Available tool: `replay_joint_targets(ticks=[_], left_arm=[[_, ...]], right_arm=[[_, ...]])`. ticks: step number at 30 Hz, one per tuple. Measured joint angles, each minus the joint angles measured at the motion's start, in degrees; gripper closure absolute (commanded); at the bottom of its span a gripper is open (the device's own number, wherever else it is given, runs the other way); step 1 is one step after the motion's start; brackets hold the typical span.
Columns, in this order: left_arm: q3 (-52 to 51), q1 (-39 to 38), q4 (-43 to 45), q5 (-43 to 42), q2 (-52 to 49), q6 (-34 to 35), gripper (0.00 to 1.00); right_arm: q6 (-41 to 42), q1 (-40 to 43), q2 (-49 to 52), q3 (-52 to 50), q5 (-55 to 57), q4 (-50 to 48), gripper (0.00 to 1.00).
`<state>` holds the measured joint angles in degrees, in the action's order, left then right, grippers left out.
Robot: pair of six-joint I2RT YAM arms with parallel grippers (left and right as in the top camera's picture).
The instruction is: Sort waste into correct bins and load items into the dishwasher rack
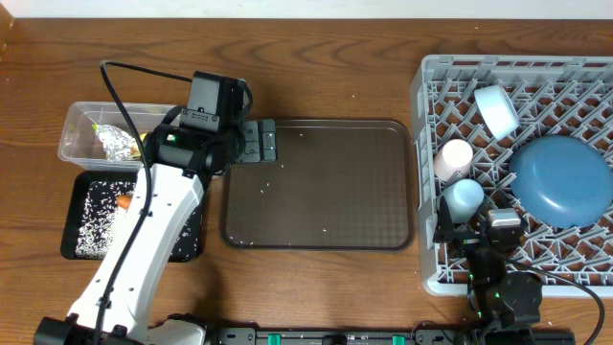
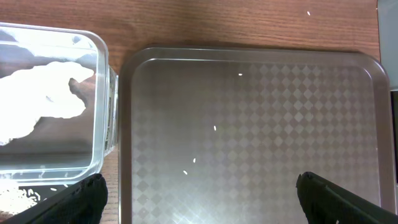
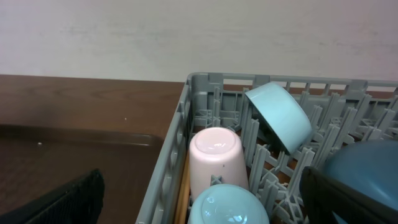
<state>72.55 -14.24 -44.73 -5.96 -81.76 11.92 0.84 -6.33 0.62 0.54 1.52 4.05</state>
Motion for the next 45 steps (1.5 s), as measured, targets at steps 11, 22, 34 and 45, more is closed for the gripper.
replay_joint_targets(ticks=[11, 22, 34, 45], left_arm=[[0.0, 0.0, 0.0, 0.0, 0.0, 0.0, 0.00], [0.0, 0.0, -0.1, 0.0, 4.4, 0.0, 0.00], [0.0, 0.0, -0.1, 0.0, 32.7, 0.0, 0.00], [0.0, 0.0, -0.2, 0.2, 55.1, 0.0, 0.00]], right_arm=[[0.0, 0.0, 0.0, 0.0, 0.0, 0.0, 0.01], [0.0, 0.0, 0.0, 0.0, 0.0, 0.0, 0.01], [0.0, 0.0, 0.0, 0.0, 0.0, 0.0, 0.01], [0.0, 0.0, 0.0, 0.0, 0.0, 0.0, 0.01]])
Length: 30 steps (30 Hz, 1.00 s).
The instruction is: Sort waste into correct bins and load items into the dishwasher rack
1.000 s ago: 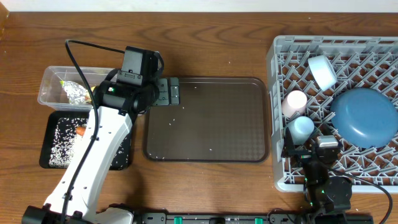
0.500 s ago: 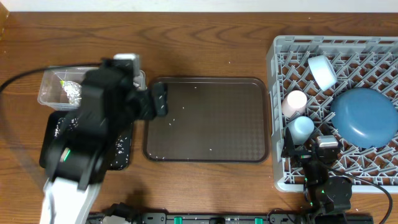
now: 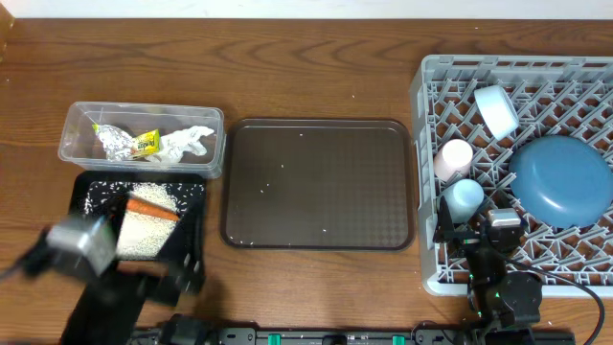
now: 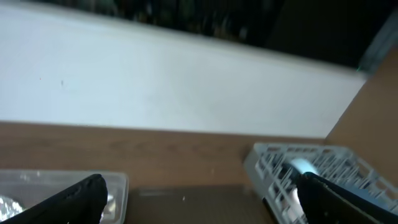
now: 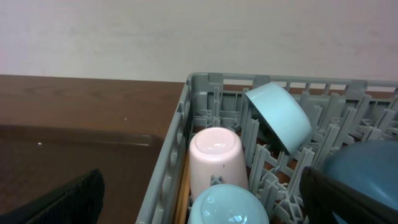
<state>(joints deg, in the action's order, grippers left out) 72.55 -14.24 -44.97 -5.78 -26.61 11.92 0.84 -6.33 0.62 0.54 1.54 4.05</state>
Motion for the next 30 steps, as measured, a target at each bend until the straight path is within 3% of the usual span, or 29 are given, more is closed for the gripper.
replay_joint_targets(ticks=[10, 23, 30], left_arm=[[-7.5, 0.0, -0.1, 0.0, 11.8, 0.0, 0.00], [-30.7, 3.0, 0.9, 0.2, 20.3, 0.0, 0.00], [-41.2, 4.8, 15.8, 0.2, 25.1, 0.0, 0.00]], right_arm=[[0.0, 0.0, 0.0, 0.0, 0.0, 0.0, 0.01], [0.0, 0.0, 0.0, 0.0, 0.0, 0.0, 0.01], [0.0, 0.0, 0.0, 0.0, 0.0, 0.0, 0.01]])
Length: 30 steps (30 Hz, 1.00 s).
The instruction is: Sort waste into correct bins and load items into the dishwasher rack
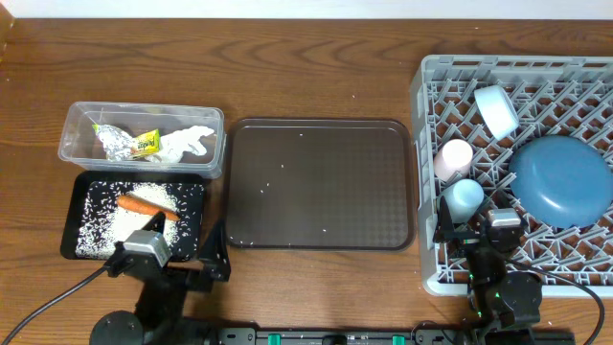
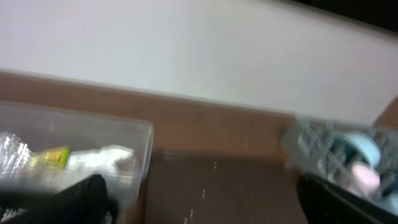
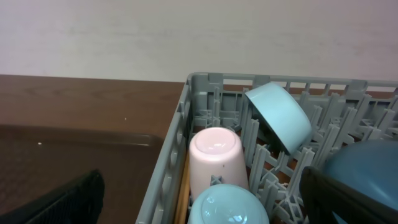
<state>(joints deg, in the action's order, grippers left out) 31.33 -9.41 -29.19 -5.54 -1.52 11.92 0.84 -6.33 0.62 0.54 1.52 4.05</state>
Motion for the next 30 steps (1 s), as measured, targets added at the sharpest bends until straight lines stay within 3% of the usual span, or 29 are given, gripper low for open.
replay_joint_targets(ticks=[9, 14, 24, 30], left_arm=[[-11.5, 0.0, 26.1, 0.0, 0.9, 0.0, 0.00], [-17.8, 0.0, 35.8, 0.0, 0.9, 0.0, 0.00], [-29.8, 0.0, 44.1, 0.0, 0.9, 0.0, 0.00], [-31.0, 1.0, 42.5, -0.1, 0.9, 0.0, 0.00]], right_arm=[[0.0, 0.0, 0.0, 0.0, 0.0, 0.0, 0.01], [0.0, 0.0, 0.0, 0.0, 0.0, 0.0, 0.01], [0.0, 0.0, 0.0, 0.0, 0.0, 0.0, 0.01], [0.0, 0.0, 0.0, 0.0, 0.0, 0.0, 0.01]])
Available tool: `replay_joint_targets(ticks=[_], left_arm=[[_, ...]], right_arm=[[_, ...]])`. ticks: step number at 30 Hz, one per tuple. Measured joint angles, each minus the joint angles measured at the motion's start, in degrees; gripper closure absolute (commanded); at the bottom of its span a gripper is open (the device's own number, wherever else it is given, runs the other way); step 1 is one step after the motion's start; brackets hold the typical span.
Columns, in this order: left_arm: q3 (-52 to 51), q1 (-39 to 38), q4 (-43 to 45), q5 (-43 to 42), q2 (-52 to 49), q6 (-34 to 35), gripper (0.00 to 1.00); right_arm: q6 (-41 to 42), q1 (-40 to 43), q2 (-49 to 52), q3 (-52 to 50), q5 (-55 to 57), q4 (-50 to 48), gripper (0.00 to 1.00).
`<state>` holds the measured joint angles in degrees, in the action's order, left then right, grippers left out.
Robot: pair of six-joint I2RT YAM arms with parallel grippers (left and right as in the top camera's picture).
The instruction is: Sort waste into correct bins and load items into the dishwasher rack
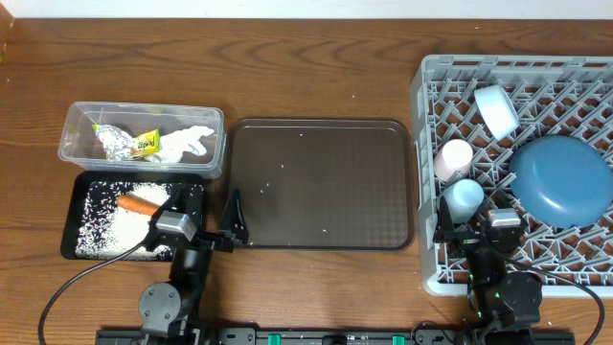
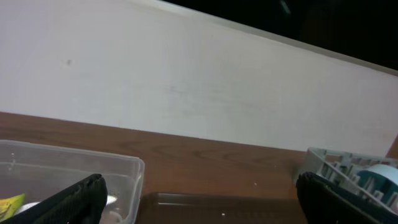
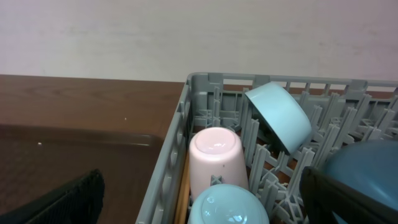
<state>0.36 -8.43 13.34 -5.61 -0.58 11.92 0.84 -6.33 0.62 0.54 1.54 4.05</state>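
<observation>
The brown tray (image 1: 319, 182) holds only stray rice grains. A clear bin (image 1: 142, 134) contains foil, a yellow wrapper and white tissue. Rice and a carrot (image 1: 137, 204) lie in the black bin (image 1: 84, 235). Inside the grey rack (image 1: 436, 278) stand a pink cup (image 3: 214, 158), a light blue cup (image 3: 227, 208), a pale bowl (image 3: 280, 124) and a big blue bowl (image 1: 563, 179). My left gripper (image 1: 233, 213) is open and empty at the table's front, by the tray's front left corner. At the rack's front edge my right gripper (image 3: 202, 186) is open and empty.
A white wall (image 2: 199, 81) rises behind the table. From the left wrist, the clear bin (image 2: 68, 180) is on the left, the tray's rim (image 2: 217, 199) lies ahead and the rack's corner (image 2: 348, 163) is on the right. Bare wood (image 1: 287, 57) runs along the far side.
My left arm has shifted a little to the right along the front edge, from in front of the black bin to beside the tray's corner. The right arm has not moved.
My left arm first reached out over the table, its open gripper above the tray's left edge beside the clear bin. It was then back at the front left edge, then low before the black bin, and now sits by the tray's corner, still empty.
</observation>
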Motion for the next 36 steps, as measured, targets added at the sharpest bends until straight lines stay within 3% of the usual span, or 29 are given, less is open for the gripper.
replay_joint_targets(ticks=[11, 26, 36], left_arm=[[0.0, 8.0, -10.2, -1.8, 0.0, -2.0, 0.00], [0.0, 5.2, -12.8, -2.0, 0.0, -14.7, 0.00], [0.3, 4.2, -13.9, -1.7, 0.0, -16.5, 0.00]], right_arm=[[0.0, 0.0, 0.0, 0.0, 0.0, 0.0, 0.01], [0.0, 0.0, 0.0, 0.0, 0.0, 0.0, 0.01], [0.0, 0.0, 0.0, 0.0, 0.0, 0.0, 0.01]])
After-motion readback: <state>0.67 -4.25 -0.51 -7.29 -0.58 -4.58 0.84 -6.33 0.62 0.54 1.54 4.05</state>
